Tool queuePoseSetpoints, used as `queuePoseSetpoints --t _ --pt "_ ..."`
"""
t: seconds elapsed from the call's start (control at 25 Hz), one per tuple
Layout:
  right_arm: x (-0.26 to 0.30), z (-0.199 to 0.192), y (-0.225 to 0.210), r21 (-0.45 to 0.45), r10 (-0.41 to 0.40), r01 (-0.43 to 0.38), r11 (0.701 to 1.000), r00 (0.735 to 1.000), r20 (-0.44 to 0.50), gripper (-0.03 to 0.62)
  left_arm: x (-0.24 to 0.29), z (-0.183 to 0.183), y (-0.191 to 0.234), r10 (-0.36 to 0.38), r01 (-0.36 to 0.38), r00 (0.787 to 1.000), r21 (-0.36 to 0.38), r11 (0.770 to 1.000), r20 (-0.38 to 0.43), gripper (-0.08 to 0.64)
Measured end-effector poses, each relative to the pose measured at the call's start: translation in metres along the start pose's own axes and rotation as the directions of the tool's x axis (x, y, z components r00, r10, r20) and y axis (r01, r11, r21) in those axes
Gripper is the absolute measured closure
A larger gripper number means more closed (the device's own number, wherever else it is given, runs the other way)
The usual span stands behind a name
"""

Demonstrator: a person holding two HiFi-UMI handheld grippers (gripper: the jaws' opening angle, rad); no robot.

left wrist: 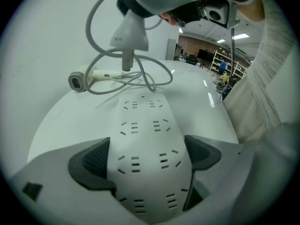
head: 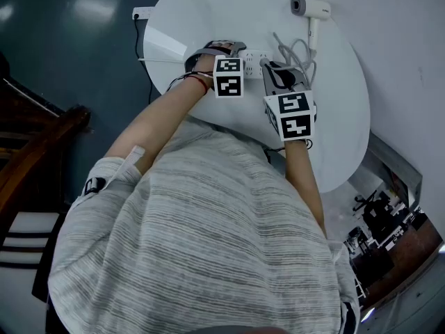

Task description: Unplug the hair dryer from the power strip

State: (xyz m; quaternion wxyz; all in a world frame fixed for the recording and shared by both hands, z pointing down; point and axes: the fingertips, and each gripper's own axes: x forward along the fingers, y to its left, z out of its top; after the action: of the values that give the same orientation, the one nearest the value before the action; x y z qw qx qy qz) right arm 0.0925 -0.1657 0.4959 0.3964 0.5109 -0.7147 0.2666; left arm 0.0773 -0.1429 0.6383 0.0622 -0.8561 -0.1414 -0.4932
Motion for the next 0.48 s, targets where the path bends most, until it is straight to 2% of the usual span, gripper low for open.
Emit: queuePoseSetpoints --t 0.48 --pt "-0.031 -0.020 -0.006 0.125 -0.015 0.004 0.992 0.996 0.085 0.538 0.001 -0.001 0.002 -0.003 0.002 1.000 -0.008 1.000 -0.007 0.078"
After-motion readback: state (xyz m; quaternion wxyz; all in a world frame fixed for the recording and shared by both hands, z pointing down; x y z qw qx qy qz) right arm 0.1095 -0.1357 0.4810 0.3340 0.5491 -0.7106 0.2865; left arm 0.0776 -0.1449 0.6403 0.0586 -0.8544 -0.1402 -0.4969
